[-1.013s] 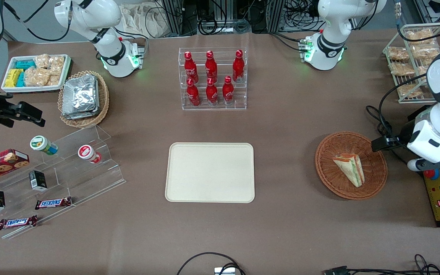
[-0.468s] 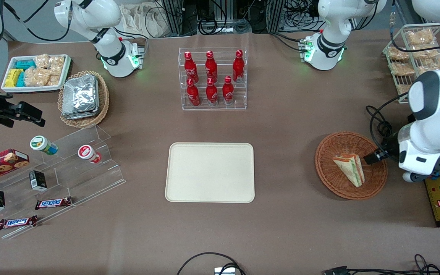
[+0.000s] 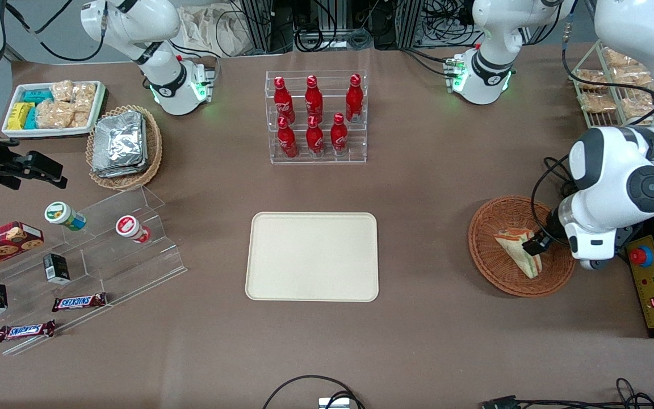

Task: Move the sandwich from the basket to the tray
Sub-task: 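Close the left gripper on the sandwich's crust edge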

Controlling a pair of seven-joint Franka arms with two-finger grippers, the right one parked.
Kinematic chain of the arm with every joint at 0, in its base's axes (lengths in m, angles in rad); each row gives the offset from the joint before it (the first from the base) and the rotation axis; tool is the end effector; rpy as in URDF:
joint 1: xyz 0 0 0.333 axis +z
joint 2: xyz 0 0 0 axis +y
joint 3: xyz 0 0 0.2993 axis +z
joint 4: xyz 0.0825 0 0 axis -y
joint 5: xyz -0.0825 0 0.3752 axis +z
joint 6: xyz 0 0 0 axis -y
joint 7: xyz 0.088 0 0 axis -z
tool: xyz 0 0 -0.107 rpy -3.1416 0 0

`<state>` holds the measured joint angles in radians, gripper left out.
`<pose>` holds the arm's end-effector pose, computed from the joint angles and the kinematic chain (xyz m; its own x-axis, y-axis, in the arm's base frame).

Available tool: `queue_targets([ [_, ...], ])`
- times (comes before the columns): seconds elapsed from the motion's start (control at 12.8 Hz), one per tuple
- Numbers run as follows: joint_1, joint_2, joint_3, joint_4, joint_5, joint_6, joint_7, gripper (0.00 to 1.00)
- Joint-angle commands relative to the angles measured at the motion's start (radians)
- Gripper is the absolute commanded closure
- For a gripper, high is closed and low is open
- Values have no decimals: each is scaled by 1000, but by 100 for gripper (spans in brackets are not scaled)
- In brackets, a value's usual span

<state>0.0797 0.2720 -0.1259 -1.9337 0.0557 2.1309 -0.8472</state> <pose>0.5903 -0.0222 0.3309 0.7144 0.6987 -0.0395 0.6961 -0.7153 -0.0616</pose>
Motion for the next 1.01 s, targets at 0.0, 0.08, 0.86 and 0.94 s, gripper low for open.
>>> queue_targets([
  [0.0,-5,-17,8,-106,13,131,-30,0],
  [0.08,-5,-14,8,-131,13,171,-30,0],
  [0.86,2,78,31,-168,15,319,-21,0],
  [0.94,3,84,29,-172,15,334,-24,0],
])
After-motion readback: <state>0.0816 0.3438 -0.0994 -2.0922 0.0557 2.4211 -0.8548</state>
